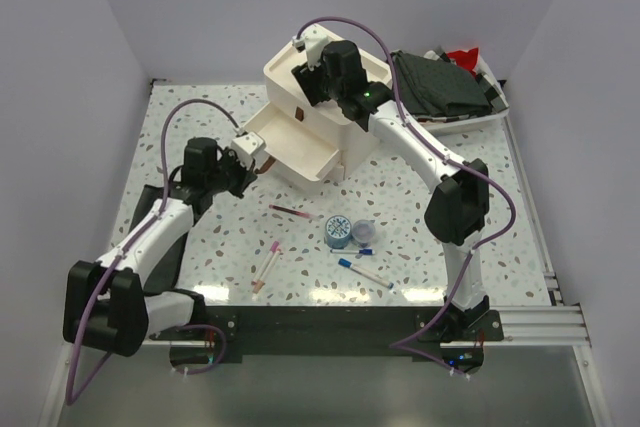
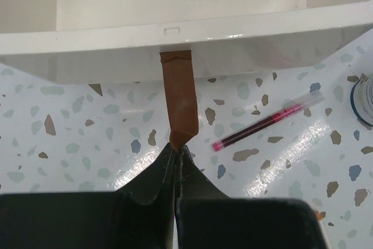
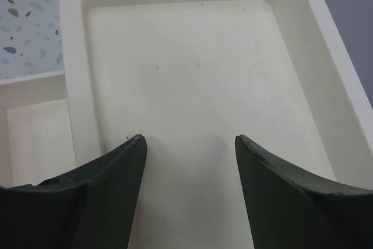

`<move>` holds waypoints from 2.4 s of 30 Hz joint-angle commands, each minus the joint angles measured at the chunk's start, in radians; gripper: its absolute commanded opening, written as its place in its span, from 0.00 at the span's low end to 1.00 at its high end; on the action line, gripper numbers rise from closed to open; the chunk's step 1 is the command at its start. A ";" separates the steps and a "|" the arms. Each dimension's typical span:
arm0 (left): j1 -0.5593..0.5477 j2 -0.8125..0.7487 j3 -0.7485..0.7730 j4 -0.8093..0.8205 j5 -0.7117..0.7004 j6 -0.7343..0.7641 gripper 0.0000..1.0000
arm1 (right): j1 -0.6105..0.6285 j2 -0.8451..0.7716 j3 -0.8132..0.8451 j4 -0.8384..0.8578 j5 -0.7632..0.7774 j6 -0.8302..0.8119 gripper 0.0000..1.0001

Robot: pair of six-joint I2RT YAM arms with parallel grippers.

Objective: Sort the stationery into containers
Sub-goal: Open the drawer in the storage box, then pick up the stationery from the center of the board.

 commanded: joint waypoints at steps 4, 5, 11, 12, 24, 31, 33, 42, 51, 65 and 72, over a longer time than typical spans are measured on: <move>0.019 -0.074 -0.043 -0.070 -0.031 0.020 0.00 | -0.002 0.043 -0.056 -0.163 0.013 -0.026 0.67; 0.019 -0.081 -0.046 -0.072 -0.035 0.018 0.00 | 0.000 0.040 -0.059 -0.163 0.013 -0.026 0.67; 0.024 -0.108 -0.080 -0.063 -0.096 0.012 0.00 | 0.003 0.025 -0.069 -0.161 0.014 -0.032 0.67; 0.025 -0.106 -0.080 -0.053 -0.119 0.004 0.00 | 0.003 0.025 -0.069 -0.161 0.016 -0.034 0.67; 0.045 -0.176 -0.037 -0.125 -0.268 -0.028 1.00 | 0.012 -0.148 -0.163 -0.192 0.011 -0.065 0.74; 0.047 -0.481 -0.131 -0.190 -0.380 0.044 1.00 | 0.011 -0.410 -0.400 -0.299 -0.136 -0.156 0.77; 0.048 -0.506 -0.128 -0.188 -0.415 0.002 1.00 | 0.011 -0.473 -0.456 -0.403 -0.252 -0.241 0.77; 0.074 -0.526 -0.037 -0.230 -0.352 -0.161 1.00 | 0.011 -0.653 -0.783 -0.598 -0.368 -0.446 0.78; 0.180 -0.445 0.012 -0.210 -0.381 -0.135 1.00 | 0.012 -0.630 -0.967 -0.434 -0.363 -0.462 0.86; 0.289 -0.367 0.059 -0.231 -0.352 -0.151 1.00 | 0.024 -0.564 -0.994 -0.351 -0.447 -0.437 0.99; 0.314 -0.362 0.050 -0.227 -0.332 -0.161 1.00 | 0.054 -0.552 -1.010 -0.347 -0.443 -0.428 0.99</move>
